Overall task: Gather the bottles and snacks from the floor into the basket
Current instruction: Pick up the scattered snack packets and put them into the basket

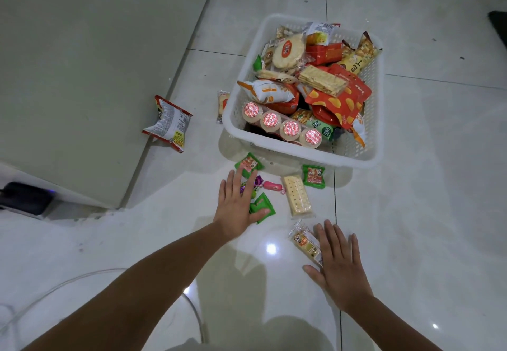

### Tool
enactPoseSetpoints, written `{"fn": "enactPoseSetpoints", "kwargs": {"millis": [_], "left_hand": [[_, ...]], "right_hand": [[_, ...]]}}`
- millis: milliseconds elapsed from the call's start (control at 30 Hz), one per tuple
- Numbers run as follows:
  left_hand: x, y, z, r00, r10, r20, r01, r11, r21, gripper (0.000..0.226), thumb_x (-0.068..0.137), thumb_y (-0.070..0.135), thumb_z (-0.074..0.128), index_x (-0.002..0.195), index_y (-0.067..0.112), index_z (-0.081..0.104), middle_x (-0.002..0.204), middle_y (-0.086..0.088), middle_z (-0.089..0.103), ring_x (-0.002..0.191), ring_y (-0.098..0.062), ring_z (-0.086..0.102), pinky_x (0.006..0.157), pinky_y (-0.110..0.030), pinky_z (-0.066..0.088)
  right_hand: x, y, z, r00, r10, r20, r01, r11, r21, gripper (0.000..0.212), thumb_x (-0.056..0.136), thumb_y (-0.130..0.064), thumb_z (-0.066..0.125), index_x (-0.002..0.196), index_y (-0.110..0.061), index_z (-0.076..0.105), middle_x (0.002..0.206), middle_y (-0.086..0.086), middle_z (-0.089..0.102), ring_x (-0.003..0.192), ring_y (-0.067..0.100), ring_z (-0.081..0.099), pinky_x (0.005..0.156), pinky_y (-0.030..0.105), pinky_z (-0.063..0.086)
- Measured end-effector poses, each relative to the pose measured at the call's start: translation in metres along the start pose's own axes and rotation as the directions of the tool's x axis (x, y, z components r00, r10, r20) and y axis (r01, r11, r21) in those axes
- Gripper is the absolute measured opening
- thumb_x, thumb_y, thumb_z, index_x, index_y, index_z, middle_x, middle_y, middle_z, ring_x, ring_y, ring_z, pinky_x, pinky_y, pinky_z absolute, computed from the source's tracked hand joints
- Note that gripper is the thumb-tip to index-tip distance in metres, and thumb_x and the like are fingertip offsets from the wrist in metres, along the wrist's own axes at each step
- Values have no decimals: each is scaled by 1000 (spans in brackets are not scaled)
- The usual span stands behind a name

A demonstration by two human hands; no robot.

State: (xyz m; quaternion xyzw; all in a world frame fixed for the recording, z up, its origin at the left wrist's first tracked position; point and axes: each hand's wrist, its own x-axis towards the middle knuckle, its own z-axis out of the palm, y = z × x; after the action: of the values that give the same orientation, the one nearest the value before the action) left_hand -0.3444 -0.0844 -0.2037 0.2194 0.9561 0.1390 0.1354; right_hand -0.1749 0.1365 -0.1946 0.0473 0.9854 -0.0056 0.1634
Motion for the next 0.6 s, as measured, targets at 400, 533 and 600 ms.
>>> {"fn": "enactPoseSetpoints", "kwargs": {"millis": [400, 533, 600], "left_hand": [[18, 9, -2, 981, 176, 80, -180, 982, 54, 74, 85, 72, 18, 150, 36, 15, 160, -6, -9, 147, -30, -10, 116, -51, -6], [0, 1, 7, 976, 220, -8, -219, 975, 18, 82, 84, 73, 2, 145, 28, 34, 159, -7, 15, 147, -28, 8, 117, -43, 2], [-8, -2, 9, 975, 223, -23, -223, 975, 0, 74, 88, 70, 9, 141, 28, 40, 156, -8, 23, 145, -29, 16, 116, -43, 8]], "right_hand": [[1, 1, 2, 1000, -9, 9, 9, 1000, 1, 81, 91, -67, 12, 145, -9, 29, 149, 18, 37, 137, 31, 29, 112, 49, 10], [0, 1, 2, 1000, -3, 10, 3, 1000, -6, 81, 91, -67, 12, 146, -10, 25, 148, 18, 37, 137, 31, 30, 112, 49, 10], [0, 0, 1, 1000, -1, 5, 1, 1000, -3, 81, 91, -67, 11, 146, -9, 25, 148, 18, 38, 136, 32, 30, 113, 49, 8]]}}
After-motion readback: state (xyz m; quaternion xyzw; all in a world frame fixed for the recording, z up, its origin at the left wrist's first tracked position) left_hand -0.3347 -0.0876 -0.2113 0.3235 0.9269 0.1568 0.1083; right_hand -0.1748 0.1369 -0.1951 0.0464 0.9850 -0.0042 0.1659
